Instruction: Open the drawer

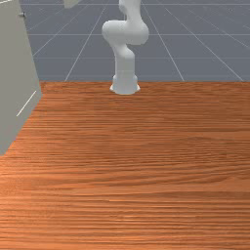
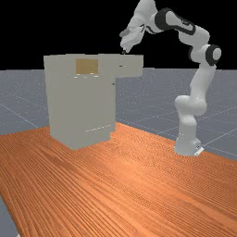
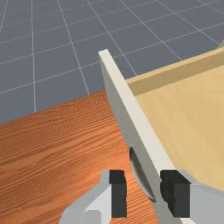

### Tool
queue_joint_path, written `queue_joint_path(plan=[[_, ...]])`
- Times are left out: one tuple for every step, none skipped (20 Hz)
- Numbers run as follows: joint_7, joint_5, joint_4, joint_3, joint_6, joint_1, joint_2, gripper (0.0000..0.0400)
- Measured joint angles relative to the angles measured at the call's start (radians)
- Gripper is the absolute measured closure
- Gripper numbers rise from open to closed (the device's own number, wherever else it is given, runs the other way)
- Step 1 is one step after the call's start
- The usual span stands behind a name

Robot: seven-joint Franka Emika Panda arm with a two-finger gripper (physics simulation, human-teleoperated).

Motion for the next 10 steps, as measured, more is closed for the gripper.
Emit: queue_joint_path(plan=[[0.009, 0.002, -0.004, 0.01, 0.0, 0.001, -0.005, 0.0265], [0.015, 0.004, -0.009, 0.022, -0.001, 0.004, -0.012, 0.0263], [0.019, 0.005, -0.012, 0.031, -0.003, 0.007, -0.017, 0.0263], [0.022, 0.004, -0.014, 0.039, -0.003, 0.006, -0.02, 0.0263], [0.026, 0.005, -0.017, 0.047, -0.003, 0.006, -0.024, 0.0257], [0.029, 0.005, -0.02, 0.055, -0.003, 0.007, -0.028, 0.0254], [0.03, 0.005, -0.022, 0.062, -0.002, 0.006, -0.031, 0.0253], [0.031, 0.004, -0.024, 0.068, -0.001, 0.004, -0.033, 0.0251], [0.038, 0.006, -0.027, 0.077, 0.002, 0.003, -0.037, 0.0241], [0.041, 0.007, -0.029, 0.087, 0.006, 0.005, -0.039, 0.0258]])
